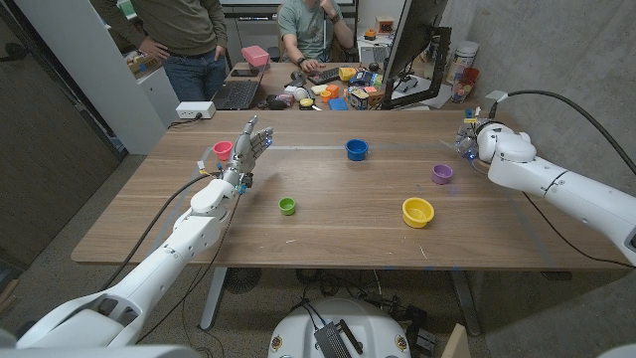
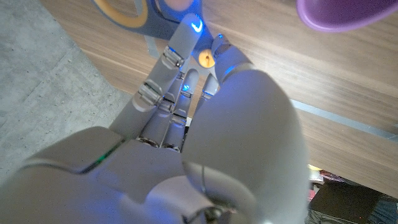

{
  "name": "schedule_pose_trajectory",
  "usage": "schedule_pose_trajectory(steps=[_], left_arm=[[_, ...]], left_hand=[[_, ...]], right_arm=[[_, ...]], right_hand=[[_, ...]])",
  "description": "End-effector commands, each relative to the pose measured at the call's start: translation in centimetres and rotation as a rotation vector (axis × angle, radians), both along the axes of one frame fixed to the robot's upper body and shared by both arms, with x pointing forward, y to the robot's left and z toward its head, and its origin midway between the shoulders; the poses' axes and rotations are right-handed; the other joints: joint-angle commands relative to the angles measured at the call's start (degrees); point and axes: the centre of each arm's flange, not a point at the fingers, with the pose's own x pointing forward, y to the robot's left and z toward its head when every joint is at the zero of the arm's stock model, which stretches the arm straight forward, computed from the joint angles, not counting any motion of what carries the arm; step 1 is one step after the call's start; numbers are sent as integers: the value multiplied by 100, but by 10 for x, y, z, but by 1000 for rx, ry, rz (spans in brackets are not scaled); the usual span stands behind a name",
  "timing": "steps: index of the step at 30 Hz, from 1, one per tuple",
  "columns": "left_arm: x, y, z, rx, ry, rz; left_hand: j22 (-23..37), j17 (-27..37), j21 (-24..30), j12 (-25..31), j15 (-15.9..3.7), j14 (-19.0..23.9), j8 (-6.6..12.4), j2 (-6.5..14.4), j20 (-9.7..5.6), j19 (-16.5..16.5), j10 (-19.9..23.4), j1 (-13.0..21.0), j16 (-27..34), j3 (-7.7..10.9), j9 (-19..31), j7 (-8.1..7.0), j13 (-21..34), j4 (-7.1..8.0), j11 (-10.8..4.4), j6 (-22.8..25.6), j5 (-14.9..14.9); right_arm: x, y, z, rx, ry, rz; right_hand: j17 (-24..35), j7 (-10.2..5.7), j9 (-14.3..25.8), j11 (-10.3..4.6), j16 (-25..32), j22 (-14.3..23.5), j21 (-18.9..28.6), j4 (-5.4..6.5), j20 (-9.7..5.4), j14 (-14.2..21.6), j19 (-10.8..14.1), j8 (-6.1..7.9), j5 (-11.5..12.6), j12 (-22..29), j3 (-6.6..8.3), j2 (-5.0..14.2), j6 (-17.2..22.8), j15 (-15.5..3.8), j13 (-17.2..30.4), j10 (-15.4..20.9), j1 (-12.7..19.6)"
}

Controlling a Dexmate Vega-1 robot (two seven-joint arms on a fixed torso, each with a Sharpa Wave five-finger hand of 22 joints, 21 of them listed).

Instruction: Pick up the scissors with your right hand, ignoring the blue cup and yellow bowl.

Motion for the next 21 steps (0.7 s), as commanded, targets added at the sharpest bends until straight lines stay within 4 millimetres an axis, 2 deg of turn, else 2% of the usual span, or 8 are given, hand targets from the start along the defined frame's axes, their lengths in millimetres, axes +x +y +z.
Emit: schedule_pose_trajectory(steps=[1,12,21], left_arm=[[2,0,-1,-4,-4,-11],[5,-2,1,-7,-13,-32],[6,-1,0,-8,-18,-44]], left_hand=[[35,26,10,22,2,-6,27,41,53,25,17,7,39,-38,28,-7,34,-17,-23,33,21],[34,26,11,23,9,-12,21,45,56,22,21,10,37,-48,28,-8,35,-17,-14,28,23],[34,25,13,23,8,-15,21,48,67,21,20,13,36,-55,28,-6,35,-18,-64,35,24]], right_arm=[[-30,3,43,-77,-62,-31],[-64,17,94,-131,-131,-50],[-91,26,127,-162,-183,-73]], right_hand=[[31,-12,-10,1,-19,5,52,16,-7,431,-62,20,-28,47,81,666,100,-759,55,52,577],[56,-9,-5,-8,-41,5,116,18,-8,502,-114,16,-62,75,107,664,134,-771,139,131,542],[90,7,-3,-9,-38,8,169,23,-11,560,-134,6,-85,76,123,685,140,-769,195,148,524]])
